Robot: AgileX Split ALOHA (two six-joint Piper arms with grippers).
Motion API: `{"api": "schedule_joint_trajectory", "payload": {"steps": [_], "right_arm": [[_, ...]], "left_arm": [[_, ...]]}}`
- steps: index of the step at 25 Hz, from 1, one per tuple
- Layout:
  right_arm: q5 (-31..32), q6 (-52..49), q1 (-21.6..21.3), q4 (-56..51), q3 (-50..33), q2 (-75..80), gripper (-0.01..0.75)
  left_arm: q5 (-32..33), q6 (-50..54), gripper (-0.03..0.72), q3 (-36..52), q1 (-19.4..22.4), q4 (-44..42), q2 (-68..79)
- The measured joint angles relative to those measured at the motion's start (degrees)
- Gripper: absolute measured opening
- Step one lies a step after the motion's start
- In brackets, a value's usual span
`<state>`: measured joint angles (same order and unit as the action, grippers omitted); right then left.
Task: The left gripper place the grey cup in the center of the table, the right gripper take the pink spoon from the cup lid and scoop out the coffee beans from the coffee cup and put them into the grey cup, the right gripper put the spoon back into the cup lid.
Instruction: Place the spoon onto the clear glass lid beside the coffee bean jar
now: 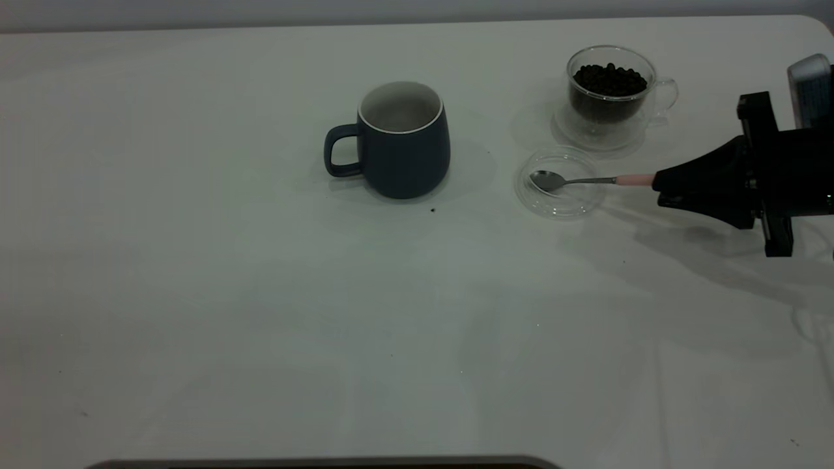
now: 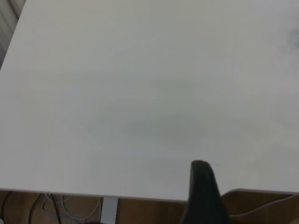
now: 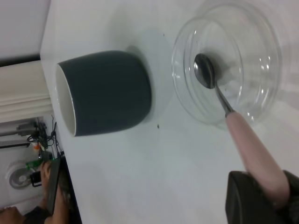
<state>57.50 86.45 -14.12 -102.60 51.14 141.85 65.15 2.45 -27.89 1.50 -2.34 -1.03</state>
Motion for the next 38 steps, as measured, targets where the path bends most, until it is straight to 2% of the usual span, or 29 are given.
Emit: {"api": "schedule_joint_trajectory", "payload": {"steps": [13, 17, 24, 38], "right_arm": [[-0.7, 3.5, 0.4, -0.8, 0.1, 0.2, 0.111], [-0.6, 3.7, 0.4, -0.8, 0.1, 0.2, 0.156], [0.6, 5.0, 0.4, -0.8, 0.2, 0.2, 0.315], [0.4, 4.7, 1.7, -0.8, 2.8, 0.2, 0.355]], "left_arm": [[0.0, 0.0, 0.569, 0.0, 0.0, 0.0, 0.0], [0.0, -0.1, 0.569, 0.0, 0.0, 0.0, 0.0], [0.0, -0.1, 0.569, 0.0, 0.0, 0.0, 0.0], [0.0, -0.2, 0.569, 0.0, 0.0, 0.0, 0.0]]}}
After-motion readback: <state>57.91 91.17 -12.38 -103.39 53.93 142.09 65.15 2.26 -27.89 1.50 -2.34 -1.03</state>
